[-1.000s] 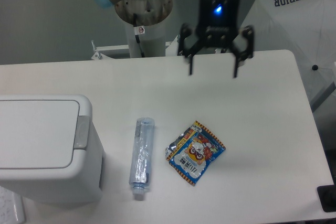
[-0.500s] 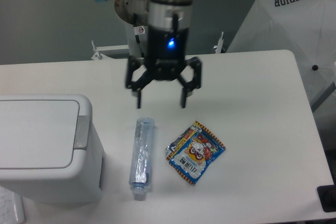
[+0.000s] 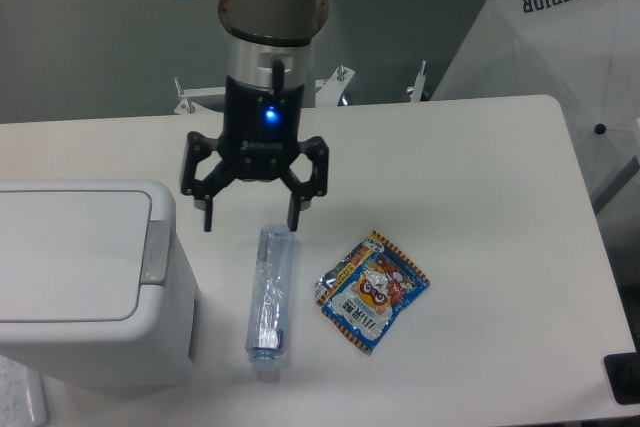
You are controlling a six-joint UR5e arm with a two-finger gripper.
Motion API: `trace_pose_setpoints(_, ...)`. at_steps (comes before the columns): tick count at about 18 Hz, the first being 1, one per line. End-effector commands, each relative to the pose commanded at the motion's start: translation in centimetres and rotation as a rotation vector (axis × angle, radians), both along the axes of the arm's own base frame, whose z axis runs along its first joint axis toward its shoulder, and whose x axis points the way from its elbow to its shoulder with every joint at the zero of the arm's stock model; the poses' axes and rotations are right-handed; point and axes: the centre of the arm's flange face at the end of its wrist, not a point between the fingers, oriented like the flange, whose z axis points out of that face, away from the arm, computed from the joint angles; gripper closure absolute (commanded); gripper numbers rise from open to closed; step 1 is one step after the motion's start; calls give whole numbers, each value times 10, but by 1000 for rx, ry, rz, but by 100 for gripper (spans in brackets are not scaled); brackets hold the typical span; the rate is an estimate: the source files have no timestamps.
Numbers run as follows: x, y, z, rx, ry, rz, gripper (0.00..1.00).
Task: Open the trash can
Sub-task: 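Lower the gripper onto the lid edge and push it open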
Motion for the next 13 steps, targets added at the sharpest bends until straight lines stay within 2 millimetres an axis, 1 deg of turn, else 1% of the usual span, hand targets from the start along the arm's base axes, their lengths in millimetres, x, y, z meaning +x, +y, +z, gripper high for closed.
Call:
trace_pose_setpoints(3,8,19,-11,-14,-10,-30,0)
trace_pose_setpoints(5,12,25,-13,-15,-9,-41,0)
trace_pose_setpoints(13,13,28,-25,-34,-9,-42,0)
